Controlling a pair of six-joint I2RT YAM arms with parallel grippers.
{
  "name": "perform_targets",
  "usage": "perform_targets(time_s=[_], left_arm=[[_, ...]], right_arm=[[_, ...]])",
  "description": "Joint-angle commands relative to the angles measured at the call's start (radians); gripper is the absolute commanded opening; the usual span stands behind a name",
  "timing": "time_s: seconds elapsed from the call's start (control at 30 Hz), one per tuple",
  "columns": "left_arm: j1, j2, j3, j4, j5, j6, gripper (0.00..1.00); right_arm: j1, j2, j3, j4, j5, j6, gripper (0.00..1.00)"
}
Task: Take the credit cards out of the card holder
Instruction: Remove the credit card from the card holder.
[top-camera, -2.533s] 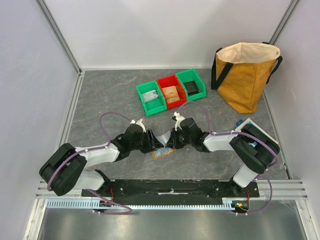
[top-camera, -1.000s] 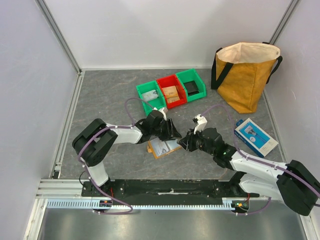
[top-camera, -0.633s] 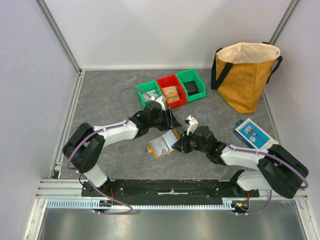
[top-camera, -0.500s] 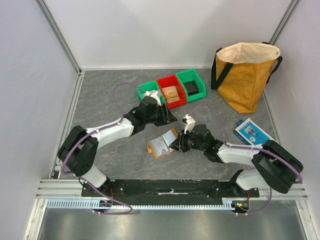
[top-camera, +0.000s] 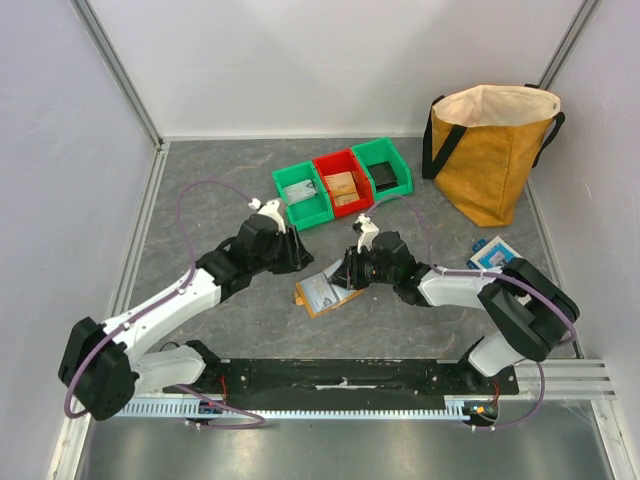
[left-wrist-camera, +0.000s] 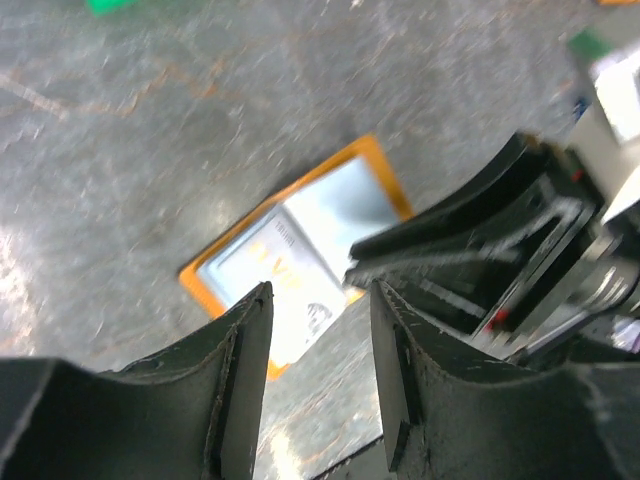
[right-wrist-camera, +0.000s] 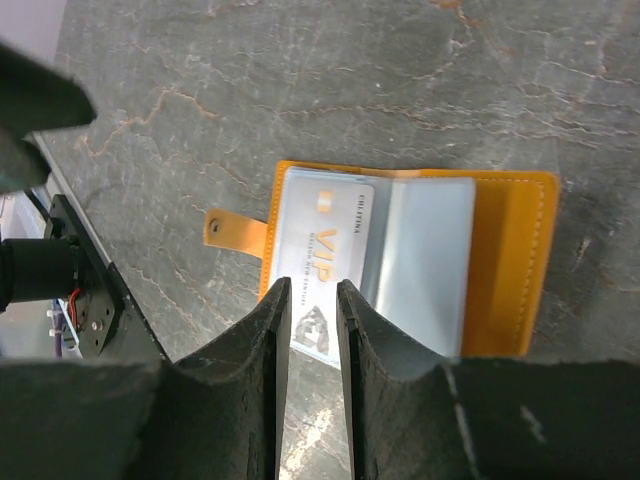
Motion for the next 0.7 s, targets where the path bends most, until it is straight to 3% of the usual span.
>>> perform_targets(time_s=[0.0, 0.47, 0.67], left_arm=[[-0.001, -0.069, -0.094, -0.095, 0.016, 0.012, 0.50], [-0.001, 0.091, -0.200, 0.023, 0.088, -0.018, 0.47], [-0.001, 0.147, -0.230, 0.109, 0.114, -0.047, 0.47]], right_arm=[[-0.024, 0.047, 0.049, -0.021, -0.064, 0.006, 0.32], [-0.024, 0.201, 0.091, -0.007, -0.115, 0.011, 0.34], [-0.024, 0.224, 0.060, 0.047, -0.139, 0.032, 0.29]])
